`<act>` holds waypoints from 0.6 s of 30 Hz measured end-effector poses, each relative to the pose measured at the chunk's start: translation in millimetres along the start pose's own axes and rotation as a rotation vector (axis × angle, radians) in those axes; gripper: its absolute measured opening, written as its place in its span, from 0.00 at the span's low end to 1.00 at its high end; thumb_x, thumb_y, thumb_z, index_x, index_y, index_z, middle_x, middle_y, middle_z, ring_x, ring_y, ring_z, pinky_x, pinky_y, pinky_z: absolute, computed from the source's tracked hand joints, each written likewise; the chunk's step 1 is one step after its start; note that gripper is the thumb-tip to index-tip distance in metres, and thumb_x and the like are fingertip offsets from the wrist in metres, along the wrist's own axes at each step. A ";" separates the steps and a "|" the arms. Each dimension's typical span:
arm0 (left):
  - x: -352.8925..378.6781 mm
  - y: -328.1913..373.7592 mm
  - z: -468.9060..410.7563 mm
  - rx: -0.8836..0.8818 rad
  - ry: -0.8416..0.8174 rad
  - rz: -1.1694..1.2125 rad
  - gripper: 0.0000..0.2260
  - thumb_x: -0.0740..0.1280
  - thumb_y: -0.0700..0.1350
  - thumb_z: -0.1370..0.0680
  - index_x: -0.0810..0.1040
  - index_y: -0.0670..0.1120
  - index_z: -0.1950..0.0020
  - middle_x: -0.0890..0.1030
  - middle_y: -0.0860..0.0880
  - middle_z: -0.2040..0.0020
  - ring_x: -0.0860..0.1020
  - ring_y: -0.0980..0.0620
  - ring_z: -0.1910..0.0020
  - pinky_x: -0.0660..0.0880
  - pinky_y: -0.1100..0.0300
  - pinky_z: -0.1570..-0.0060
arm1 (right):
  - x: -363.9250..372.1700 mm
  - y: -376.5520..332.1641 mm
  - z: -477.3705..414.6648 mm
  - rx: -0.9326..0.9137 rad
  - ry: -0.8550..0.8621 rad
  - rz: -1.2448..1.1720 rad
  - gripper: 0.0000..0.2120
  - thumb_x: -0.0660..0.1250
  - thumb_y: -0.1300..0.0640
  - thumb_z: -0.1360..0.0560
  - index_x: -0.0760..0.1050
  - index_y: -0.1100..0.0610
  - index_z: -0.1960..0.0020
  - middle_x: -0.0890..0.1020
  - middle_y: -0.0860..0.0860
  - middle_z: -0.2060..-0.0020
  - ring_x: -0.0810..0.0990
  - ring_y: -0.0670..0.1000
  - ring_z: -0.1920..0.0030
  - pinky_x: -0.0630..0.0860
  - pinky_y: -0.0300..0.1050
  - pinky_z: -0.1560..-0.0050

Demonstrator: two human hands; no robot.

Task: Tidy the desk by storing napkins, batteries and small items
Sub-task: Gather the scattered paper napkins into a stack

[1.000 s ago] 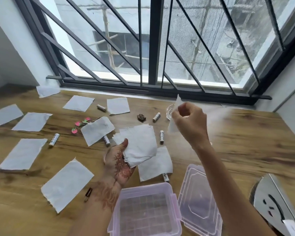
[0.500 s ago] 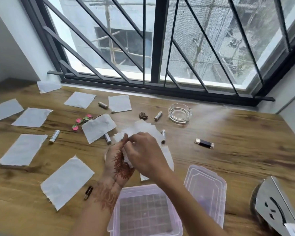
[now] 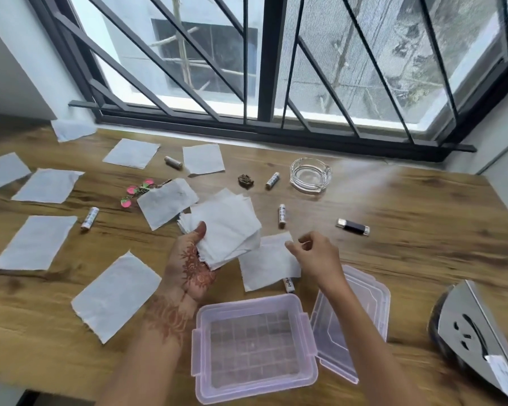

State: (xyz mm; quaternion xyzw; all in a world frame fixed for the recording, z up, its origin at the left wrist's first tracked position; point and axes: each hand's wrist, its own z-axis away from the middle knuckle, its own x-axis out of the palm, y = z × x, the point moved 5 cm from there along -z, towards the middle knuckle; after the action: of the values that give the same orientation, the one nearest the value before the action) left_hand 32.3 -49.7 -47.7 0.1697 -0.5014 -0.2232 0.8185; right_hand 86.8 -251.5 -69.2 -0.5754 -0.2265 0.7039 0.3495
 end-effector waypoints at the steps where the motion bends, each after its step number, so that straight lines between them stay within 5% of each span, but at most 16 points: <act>1: -0.5 0.2 0.6 0.002 -0.001 0.002 0.13 0.56 0.43 0.20 0.75 0.43 0.39 0.85 0.46 0.52 0.84 0.49 0.56 0.79 0.48 0.56 | 4.1 1.7 -0.1 0.014 -0.018 -0.006 0.16 0.70 0.49 0.29 0.75 0.59 0.48 0.79 0.53 0.54 0.77 0.52 0.53 0.74 0.47 0.51; 5: -3.4 0.4 3.1 0.011 0.004 0.006 0.13 0.56 0.43 0.20 0.75 0.43 0.41 0.84 0.46 0.52 0.84 0.49 0.56 0.79 0.49 0.55 | 10.1 2.5 -2.1 0.044 -0.014 -0.040 0.18 0.74 0.54 0.33 0.74 0.59 0.47 0.78 0.52 0.55 0.77 0.52 0.52 0.74 0.46 0.51; 11: -1.7 0.8 12.2 0.025 0.026 0.016 0.11 0.56 0.42 0.20 0.77 0.44 0.48 0.85 0.46 0.59 0.84 0.50 0.61 0.81 0.53 0.66 | 0.3 2.9 -5.3 0.112 -0.006 -0.407 0.13 0.75 0.62 0.34 0.76 0.63 0.51 0.81 0.56 0.59 0.79 0.53 0.59 0.74 0.42 0.61; 15: -2.2 -1.3 14.7 0.009 0.019 0.037 0.11 0.56 0.43 0.20 0.77 0.43 0.47 0.85 0.45 0.57 0.84 0.49 0.60 0.80 0.50 0.63 | -31.4 -34.5 3.2 -0.026 0.052 -0.636 0.07 0.73 0.64 0.32 0.76 0.55 0.61 0.80 0.50 0.65 0.77 0.46 0.65 0.71 0.30 0.69; 18: -1.2 -3.8 14.9 -0.002 0.015 0.043 0.11 0.57 0.43 0.20 0.77 0.43 0.44 0.85 0.44 0.54 0.84 0.47 0.57 0.79 0.46 0.57 | -51.3 -73.0 13.6 -0.192 0.070 -0.685 0.06 0.73 0.64 0.32 0.77 0.54 0.62 0.80 0.49 0.66 0.77 0.44 0.66 0.73 0.33 0.65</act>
State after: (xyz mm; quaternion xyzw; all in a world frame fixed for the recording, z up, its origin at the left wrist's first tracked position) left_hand 17.7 -53.1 -44.0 0.1595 -0.4988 -0.2047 0.8269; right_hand 95.3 -241.3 20.1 -0.5202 -0.4592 0.5012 0.5171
